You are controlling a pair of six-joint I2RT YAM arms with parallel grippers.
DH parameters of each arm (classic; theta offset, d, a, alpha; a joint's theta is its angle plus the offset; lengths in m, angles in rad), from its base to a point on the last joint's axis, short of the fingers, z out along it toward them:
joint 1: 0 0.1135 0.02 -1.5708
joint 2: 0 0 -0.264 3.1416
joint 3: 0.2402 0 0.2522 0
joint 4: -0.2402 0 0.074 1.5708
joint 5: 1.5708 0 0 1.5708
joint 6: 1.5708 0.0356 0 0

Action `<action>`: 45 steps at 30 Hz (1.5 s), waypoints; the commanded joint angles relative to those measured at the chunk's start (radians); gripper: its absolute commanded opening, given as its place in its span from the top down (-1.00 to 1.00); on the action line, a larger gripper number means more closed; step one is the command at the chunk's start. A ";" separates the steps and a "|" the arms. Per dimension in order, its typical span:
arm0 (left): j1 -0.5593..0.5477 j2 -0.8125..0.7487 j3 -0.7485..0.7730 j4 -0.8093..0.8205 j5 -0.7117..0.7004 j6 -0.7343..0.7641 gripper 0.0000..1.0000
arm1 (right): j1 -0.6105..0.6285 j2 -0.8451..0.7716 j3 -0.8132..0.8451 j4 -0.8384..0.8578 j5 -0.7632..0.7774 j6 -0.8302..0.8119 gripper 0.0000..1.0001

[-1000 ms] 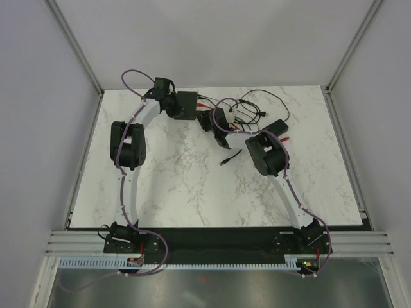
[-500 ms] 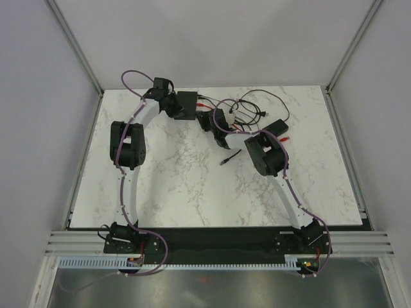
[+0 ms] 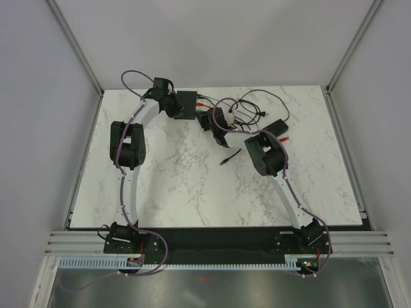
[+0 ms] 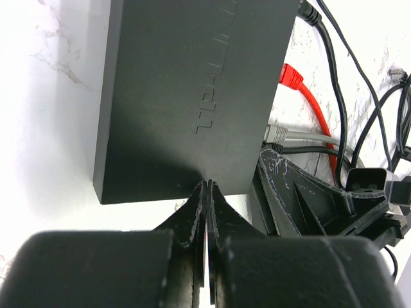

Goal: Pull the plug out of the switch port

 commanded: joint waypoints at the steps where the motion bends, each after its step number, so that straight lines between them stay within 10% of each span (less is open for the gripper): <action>1: 0.008 0.034 0.006 -0.063 -0.036 0.004 0.95 | 0.003 0.073 0.035 -0.114 -0.004 0.006 1.00; 14: 0.036 0.062 0.032 -0.135 -0.005 -0.033 0.96 | -0.012 0.080 0.032 -0.066 -0.044 0.067 1.00; 22: 0.025 -0.151 -0.227 0.231 0.065 0.000 0.96 | -0.040 0.015 -0.093 -0.043 -0.136 -0.077 1.00; 45: -0.057 0.082 0.139 0.094 0.035 -0.115 0.96 | -0.147 -0.016 -0.167 0.049 -0.334 -0.212 1.00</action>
